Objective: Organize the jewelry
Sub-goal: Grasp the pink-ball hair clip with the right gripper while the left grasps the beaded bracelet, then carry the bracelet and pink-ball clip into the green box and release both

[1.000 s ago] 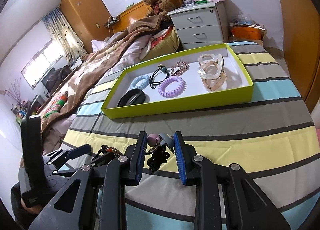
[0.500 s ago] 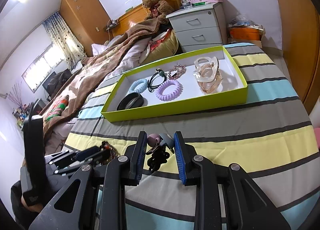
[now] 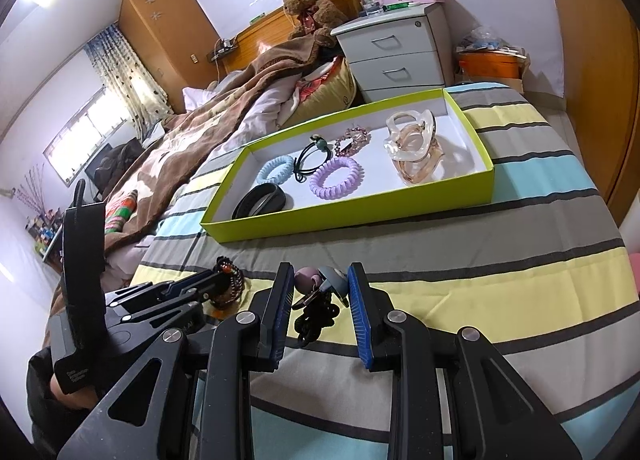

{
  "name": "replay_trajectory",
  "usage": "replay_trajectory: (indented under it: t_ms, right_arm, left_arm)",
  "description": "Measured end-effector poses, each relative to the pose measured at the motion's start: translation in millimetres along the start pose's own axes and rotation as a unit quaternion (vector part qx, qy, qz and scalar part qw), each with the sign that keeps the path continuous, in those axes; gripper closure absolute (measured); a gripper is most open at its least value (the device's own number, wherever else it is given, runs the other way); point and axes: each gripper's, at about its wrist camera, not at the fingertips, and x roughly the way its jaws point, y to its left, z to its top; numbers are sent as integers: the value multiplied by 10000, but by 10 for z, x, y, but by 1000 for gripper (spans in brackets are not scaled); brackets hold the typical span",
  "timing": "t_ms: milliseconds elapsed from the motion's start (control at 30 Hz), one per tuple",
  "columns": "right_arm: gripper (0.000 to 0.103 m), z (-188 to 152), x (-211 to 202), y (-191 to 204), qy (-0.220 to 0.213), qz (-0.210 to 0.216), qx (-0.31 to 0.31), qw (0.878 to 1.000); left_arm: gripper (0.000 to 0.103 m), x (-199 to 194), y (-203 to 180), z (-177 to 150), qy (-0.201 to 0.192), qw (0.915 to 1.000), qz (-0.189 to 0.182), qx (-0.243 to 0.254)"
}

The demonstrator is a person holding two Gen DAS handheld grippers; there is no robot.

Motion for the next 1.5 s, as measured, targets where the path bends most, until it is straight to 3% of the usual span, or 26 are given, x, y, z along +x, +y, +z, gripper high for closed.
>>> replay_trajectory:
  t_ms: [433,1133,1500]
  right_arm:
    - [74,-5,-12,1,-44,-34,-54,10000]
    - [74,134,-312,98,-378,-129,-210,9990]
    - [74,355,-326,163,-489,-226,-421,9977]
  left_arm:
    - [91,-143,148,-52,-167,9983,-372,-412]
    - [94,-620,223,61,-715,9957,-448,-378]
    - [94,-771,203,316,-949,9931,-627,-284]
